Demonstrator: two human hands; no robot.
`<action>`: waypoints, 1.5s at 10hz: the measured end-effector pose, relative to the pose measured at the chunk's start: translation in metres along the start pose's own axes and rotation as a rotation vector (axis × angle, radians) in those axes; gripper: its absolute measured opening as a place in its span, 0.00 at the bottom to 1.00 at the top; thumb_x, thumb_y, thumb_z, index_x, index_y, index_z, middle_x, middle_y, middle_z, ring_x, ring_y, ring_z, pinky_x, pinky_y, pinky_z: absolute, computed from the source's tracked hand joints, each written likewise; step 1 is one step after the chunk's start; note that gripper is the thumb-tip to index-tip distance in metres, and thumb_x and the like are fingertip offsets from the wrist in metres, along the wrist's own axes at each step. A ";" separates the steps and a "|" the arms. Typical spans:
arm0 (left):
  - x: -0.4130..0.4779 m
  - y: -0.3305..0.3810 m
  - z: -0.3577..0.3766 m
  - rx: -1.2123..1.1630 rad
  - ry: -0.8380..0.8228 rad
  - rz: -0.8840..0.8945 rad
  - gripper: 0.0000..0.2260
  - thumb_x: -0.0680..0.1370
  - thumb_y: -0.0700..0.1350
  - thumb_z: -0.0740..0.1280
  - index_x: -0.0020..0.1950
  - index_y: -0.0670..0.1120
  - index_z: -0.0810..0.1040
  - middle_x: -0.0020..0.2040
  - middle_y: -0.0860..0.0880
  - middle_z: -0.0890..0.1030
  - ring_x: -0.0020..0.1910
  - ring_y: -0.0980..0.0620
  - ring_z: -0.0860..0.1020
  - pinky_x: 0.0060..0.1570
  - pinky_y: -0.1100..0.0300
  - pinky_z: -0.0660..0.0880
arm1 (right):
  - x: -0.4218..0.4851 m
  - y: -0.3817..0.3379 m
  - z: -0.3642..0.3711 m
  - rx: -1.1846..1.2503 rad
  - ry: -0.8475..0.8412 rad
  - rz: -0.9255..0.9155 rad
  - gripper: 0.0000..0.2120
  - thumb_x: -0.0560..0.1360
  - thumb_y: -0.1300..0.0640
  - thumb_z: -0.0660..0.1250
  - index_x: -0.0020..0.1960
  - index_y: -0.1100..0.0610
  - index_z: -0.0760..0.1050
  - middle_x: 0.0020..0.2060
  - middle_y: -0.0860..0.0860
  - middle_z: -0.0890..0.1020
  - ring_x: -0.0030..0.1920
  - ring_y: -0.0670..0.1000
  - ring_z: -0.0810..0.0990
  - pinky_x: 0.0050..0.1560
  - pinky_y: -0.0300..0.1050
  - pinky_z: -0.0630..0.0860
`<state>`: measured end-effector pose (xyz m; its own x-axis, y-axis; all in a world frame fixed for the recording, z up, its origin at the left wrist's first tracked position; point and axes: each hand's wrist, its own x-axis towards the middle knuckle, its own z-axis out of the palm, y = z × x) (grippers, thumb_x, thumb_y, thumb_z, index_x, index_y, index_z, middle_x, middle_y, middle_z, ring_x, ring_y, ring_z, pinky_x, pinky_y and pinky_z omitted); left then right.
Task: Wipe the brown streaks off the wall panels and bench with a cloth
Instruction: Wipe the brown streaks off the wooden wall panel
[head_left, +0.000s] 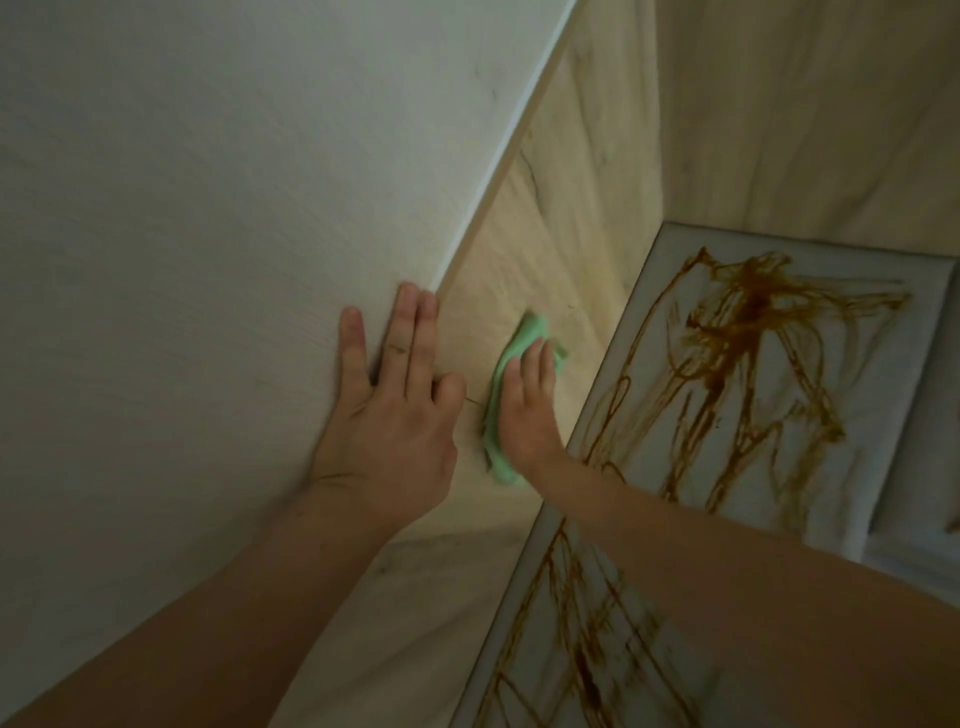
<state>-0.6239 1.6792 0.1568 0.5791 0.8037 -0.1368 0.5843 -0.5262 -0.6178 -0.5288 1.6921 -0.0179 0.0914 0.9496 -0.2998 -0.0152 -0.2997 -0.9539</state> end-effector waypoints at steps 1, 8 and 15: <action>0.000 0.001 -0.002 0.003 -0.002 0.012 0.09 0.77 0.50 0.62 0.51 0.45 0.73 0.81 0.28 0.44 0.81 0.31 0.39 0.72 0.26 0.31 | -0.010 -0.005 0.004 -0.182 0.060 -0.225 0.25 0.87 0.53 0.51 0.80 0.65 0.53 0.80 0.69 0.53 0.81 0.71 0.49 0.80 0.68 0.53; 0.008 0.017 -0.024 -0.012 -0.205 -0.120 0.18 0.76 0.51 0.63 0.64 0.46 0.70 0.80 0.30 0.35 0.78 0.31 0.30 0.70 0.29 0.25 | 0.045 -0.050 -0.040 0.038 0.031 0.087 0.28 0.88 0.49 0.41 0.84 0.58 0.37 0.84 0.52 0.39 0.83 0.51 0.36 0.79 0.43 0.35; 0.158 0.009 -0.029 0.075 -0.074 0.003 0.31 0.83 0.58 0.56 0.84 0.53 0.52 0.78 0.26 0.34 0.79 0.27 0.35 0.78 0.34 0.39 | 0.173 0.018 -0.075 0.358 0.337 0.186 0.27 0.88 0.43 0.45 0.85 0.45 0.46 0.84 0.42 0.46 0.82 0.44 0.42 0.77 0.43 0.38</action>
<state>-0.5107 1.7937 0.1520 0.5358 0.8218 -0.1939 0.5369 -0.5088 -0.6730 -0.4390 1.8448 -0.0857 0.3692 0.7834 -0.5000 -0.3957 -0.3543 -0.8473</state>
